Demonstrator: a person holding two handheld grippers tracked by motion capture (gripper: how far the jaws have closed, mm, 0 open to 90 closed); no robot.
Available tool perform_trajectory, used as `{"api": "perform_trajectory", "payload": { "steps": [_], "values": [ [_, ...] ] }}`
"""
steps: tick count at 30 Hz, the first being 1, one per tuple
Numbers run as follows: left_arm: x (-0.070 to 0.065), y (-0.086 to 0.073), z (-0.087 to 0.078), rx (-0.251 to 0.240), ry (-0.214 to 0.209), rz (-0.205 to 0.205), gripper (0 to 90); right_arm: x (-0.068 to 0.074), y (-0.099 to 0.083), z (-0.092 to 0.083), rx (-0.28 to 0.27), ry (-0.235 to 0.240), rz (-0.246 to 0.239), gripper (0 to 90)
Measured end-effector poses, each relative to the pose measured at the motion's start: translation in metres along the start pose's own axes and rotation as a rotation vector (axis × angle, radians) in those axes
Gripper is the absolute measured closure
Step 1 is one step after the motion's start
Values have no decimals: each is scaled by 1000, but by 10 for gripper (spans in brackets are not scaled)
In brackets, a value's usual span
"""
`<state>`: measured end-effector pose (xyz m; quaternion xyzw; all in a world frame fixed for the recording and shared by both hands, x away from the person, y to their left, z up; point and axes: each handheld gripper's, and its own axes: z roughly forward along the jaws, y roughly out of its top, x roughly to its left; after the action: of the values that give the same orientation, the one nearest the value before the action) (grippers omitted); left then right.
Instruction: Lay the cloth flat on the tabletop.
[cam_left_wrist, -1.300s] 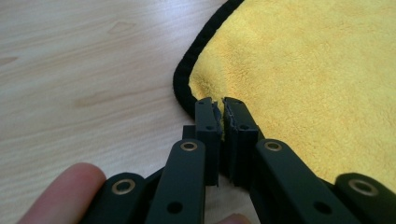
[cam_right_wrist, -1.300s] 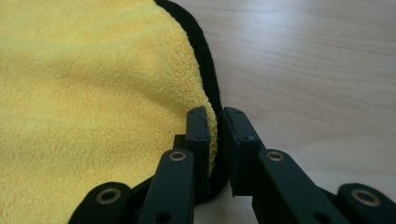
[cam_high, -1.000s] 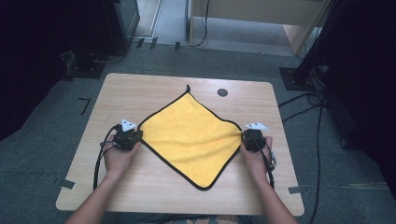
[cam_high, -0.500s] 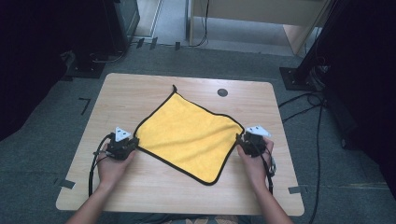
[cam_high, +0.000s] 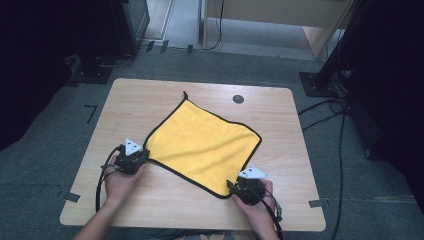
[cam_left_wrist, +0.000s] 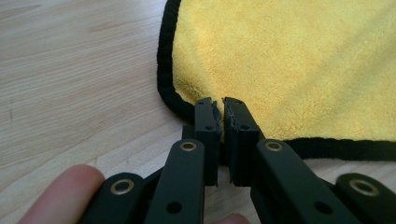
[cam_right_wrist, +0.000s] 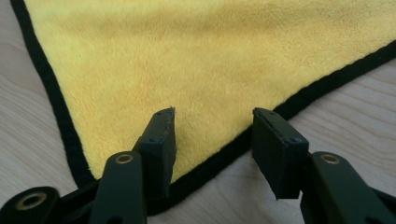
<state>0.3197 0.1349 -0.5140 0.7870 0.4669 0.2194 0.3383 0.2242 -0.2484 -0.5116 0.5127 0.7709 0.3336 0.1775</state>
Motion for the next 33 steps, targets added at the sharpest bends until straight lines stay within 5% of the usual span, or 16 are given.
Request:
{"api": "perform_trajectory", "payload": {
  "steps": [5,8,12,20,24,27,30,33],
  "values": [
    [-3,-3,-3,-2,-2,7,853,6,-5,0,-28,17,-71,787],
    [-7,-8,-8,-3,-14,18,852,4,-6,-3,-19,-11,-137,854],
    [-20,-17,-18,-5,-41,30,852,-13,-8,-9,0,-9,-99,861],
    [-78,-36,-38,-25,-93,144,852,-55,-17,-23,9,-85,-51,861],
    [-82,-34,-39,-26,-132,107,748,-68,-17,-25,10,-110,-26,852],
    [-71,-31,-43,-47,-138,25,617,-71,-16,-27,7,-124,-2,724],
    [-57,-29,-47,-72,-138,-50,579,-70,-17,-37,-26,-117,26,648],
    [-54,-28,-42,-30,-99,-10,623,-65,-19,-46,-41,-96,34,626]
  ]
}}
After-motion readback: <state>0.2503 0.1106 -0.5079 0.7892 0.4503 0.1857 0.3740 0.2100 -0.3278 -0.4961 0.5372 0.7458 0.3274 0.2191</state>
